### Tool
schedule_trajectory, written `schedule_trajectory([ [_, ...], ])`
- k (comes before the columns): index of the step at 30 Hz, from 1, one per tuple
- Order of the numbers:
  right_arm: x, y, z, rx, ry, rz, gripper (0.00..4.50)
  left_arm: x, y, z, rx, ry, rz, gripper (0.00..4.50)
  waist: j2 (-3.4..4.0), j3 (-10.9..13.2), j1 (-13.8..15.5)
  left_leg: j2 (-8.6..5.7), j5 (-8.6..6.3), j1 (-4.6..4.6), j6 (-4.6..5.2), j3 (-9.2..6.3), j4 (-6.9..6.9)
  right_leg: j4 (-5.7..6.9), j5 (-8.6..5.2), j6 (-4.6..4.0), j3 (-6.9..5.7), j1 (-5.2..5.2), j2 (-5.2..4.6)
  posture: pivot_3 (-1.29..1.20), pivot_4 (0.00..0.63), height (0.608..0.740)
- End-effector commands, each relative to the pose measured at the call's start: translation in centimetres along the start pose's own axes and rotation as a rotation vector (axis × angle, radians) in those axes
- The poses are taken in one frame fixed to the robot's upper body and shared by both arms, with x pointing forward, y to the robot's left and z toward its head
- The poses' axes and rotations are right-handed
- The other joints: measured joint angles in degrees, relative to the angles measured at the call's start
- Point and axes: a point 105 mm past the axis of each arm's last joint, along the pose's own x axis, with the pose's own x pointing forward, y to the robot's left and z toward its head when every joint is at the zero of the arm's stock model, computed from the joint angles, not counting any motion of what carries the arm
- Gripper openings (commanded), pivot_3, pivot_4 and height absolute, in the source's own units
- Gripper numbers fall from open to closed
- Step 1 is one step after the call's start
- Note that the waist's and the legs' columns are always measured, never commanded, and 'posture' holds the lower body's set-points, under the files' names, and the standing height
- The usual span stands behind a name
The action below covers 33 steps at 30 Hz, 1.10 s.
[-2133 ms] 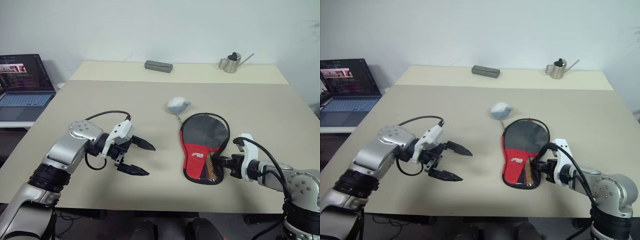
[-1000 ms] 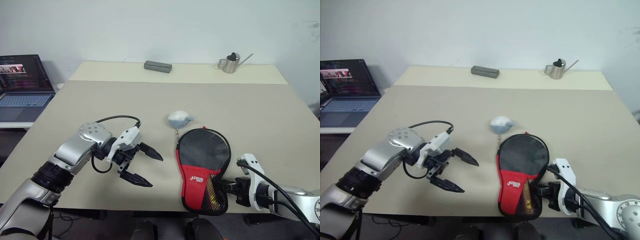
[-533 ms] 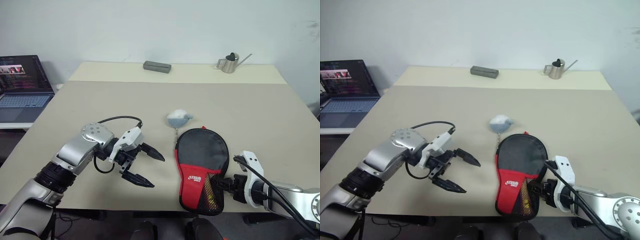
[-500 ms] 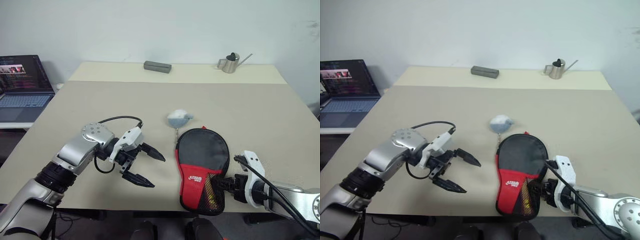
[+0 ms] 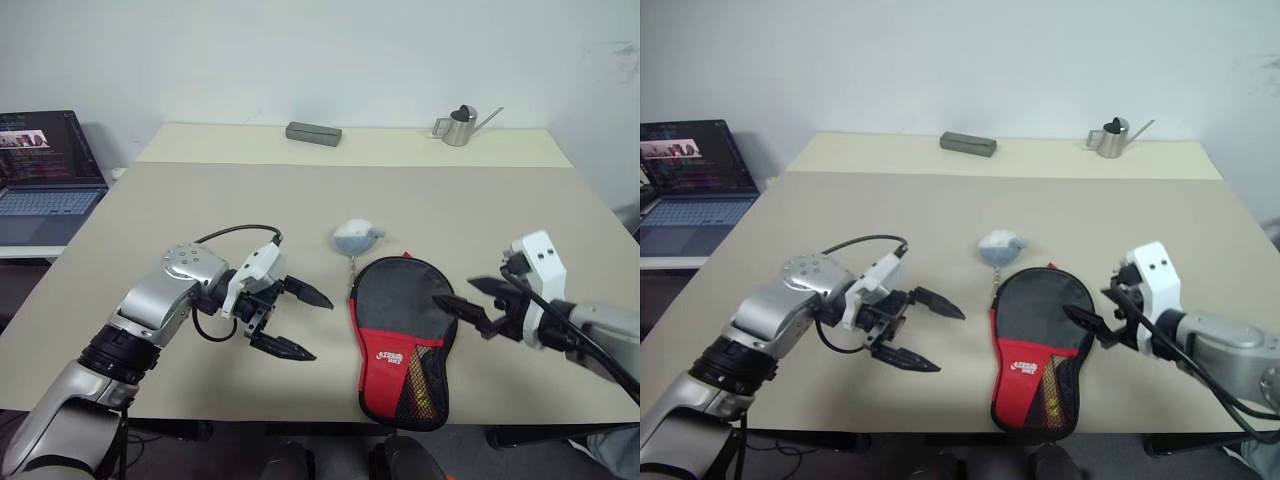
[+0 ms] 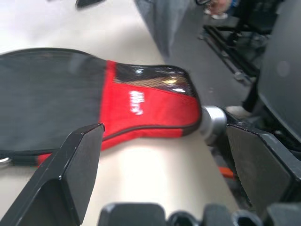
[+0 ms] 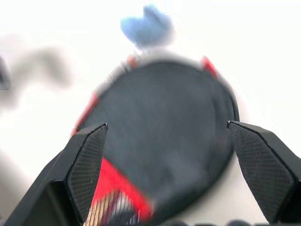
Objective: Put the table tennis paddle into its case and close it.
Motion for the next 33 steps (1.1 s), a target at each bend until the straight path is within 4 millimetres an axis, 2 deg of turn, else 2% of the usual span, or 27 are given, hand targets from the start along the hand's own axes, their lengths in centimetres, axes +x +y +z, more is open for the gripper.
schedule_trajectory([
  [1, 0.8, 1.6, 2.4, -0.179, -0.126, 0.143, 4.47, -1.4, 1.7, 0.7, 0.045, -0.011, 0.129, 4.50, 0.00, 0.00, 0.03, 0.00, 0.00, 0.00, 0.00, 0.00, 0.00, -0.01, 0.00, 0.00, -0.01, 0.00, 0.00, 0.00, 0.150, 0.740],
  [7, 3.0, 3.4, 1.3, -0.319, -0.124, 0.287, 4.47, -4.3, 4.9, 0.4, 0.044, -0.026, 0.388, 4.50, -0.01, 0.00, 0.04, -0.02, 0.00, -0.04, 0.00, -0.02, 0.01, 0.00, 0.01, -0.01, -0.03, -0.03, -0.04, 0.00, 0.150, 0.740],
  [11, 3.9, 3.9, 0.6, -0.309, -0.122, 0.312, 4.47, -5.8, 5.6, -0.4, 0.027, -0.028, 0.477, 4.50, -0.01, 0.00, 0.04, -0.02, 0.00, -0.06, 0.00, 0.00, 0.01, 0.02, 0.01, -0.01, -0.02, -0.08, -0.07, 0.00, 0.150, 0.740],
  [14, 4.9, 3.5, 0.1, -0.272, -0.119, 0.301, 4.47, -6.4, 5.9, -1.2, 0.018, -0.017, 0.523, 4.50, -0.01, 0.00, 0.05, -0.03, 0.00, -0.06, 0.00, -0.02, 0.02, 0.03, 0.01, -0.02, -0.02, -0.08, -0.09, 0.00, 0.150, 0.740],
  [20, 7.2, 1.5, -0.7, -0.278, -0.137, 0.219, 4.47, -6.4, 6.5, -1.4, 0.029, -0.010, 0.545, 4.50, -0.01, 0.00, 0.06, -0.06, 0.00, -0.05, -0.01, -0.01, 0.03, 0.06, 0.02, -0.02, -0.05, -0.08, -0.10, 0.00, 0.150, 0.740],
  [21, 7.3, 1.8, -0.4, -0.253, -0.176, 0.253, 4.47, -6.3, 6.6, -1.3, 0.037, -0.011, 0.547, 4.50, -0.01, 0.00, 0.06, -0.06, 0.00, -0.05, -0.01, -0.01, 0.03, 0.06, 0.02, -0.02, -0.04, -0.08, -0.10, 0.00, 0.150, 0.740],
  [26, 7.2, 1.8, -1.3, -0.282, -0.122, 0.293, 4.47, -5.8, 7.2, -0.8, 0.053, -0.007, 0.544, 4.50, -0.01, 0.00, 0.06, -0.06, 0.00, -0.08, -0.01, -0.01, 0.03, 0.06, 0.02, -0.01, -0.07, -0.11, -0.10, 0.00, 0.150, 0.740],
  [30, 7.2, 2.2, -1.4, -0.248, -0.133, 0.327, 4.47, -5.4, 7.7, -0.6, 0.056, 0.002, 0.533, 4.50, -0.01, 0.00, 0.04, -0.06, 0.00, -0.05, -0.01, 0.00, 0.03, 0.08, 0.02, -0.02, -0.08, -0.11, -0.10, 0.00, 0.150, 0.740],
  [33, 7.7, 2.2, -2.2, -0.201, -0.107, 0.329, 4.47, -5.0, 8.2, -0.4, 0.055, -0.001, 0.532, 4.50, -0.01, 0.00, 0.04, -0.06, 0.01, -0.06, -0.01, 0.00, 0.04, 0.09, 0.03, -0.02, -0.08, -0.11, -0.10, 0.00, 0.150, 0.740],
])
